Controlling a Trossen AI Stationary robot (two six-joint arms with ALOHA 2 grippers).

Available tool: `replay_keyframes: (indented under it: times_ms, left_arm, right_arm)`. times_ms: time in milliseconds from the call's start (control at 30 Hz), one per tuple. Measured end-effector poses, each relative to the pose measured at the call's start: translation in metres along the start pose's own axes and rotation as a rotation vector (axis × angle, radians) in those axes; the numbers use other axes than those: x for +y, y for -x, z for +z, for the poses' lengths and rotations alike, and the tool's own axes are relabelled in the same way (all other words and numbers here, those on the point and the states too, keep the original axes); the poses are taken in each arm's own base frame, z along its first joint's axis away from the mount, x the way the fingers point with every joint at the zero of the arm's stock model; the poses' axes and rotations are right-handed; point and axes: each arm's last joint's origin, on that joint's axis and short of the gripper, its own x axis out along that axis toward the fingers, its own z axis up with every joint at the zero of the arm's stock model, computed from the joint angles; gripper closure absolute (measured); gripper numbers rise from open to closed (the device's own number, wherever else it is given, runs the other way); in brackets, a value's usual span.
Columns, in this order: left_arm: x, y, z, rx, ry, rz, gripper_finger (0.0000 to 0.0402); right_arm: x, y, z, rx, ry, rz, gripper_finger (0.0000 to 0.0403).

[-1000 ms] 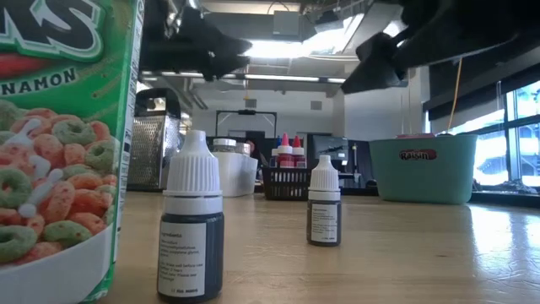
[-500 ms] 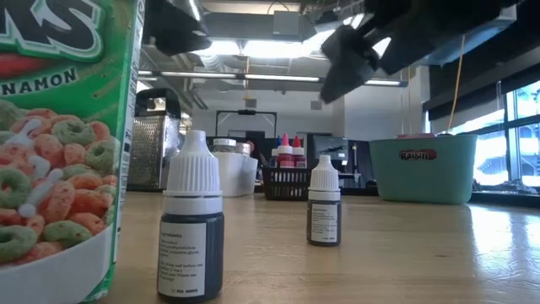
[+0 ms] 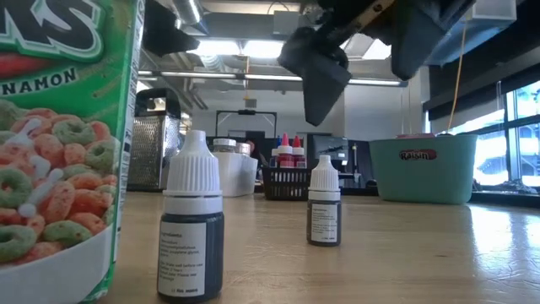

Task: Pick & Place Kitchen Items
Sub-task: Put the small green food coloring bottle into the black bin

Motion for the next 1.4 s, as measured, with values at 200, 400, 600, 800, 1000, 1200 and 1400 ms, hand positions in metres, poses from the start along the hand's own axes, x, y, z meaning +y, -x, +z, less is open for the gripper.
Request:
replay_keyframes:
  times_ms: [200,400,600,800,1000,1200,1400]
  left_arm:
    - [0.000,0.000,-0.002,0.024,0.012,-0.001,0.0052]
    - [0.000,0.000,-0.004,0.040,-0.001,0.003,0.0052]
    - [0.002,0.000,-0.004,0.050,-0.040,0.078,0.0052]
    - [0.002,0.000,-0.005,0.056,-0.043,0.081,0.0052]
    - [0.003,0.000,-0.005,0.056,-0.044,0.083,0.0052]
    - [0.004,0.000,-0.005,0.059,-0.045,0.122,0.0052]
    - [0.004,0.000,-0.006,0.066,-0.045,0.128,0.0052]
  right_arm:
    - [-0.004,-0.003,-0.001,0.162,0.158,-0.061,0.0019]
    - [-0.004,0.018,-0.006,0.333,0.299,-0.145,0.0019]
    - [0.012,0.014,0.013,0.159,0.516,-0.036,0.0019]
    - [0.007,-0.024,0.010,0.228,0.622,-0.046,0.0019]
    - [-0.002,-0.030,0.014,0.168,0.710,0.029,0.0019]
    - [-0.003,-0.032,0.015,0.145,0.778,0.062,0.0019]
    - [-0.011,-0.027,0.018,0.147,0.797,0.070,0.0019]
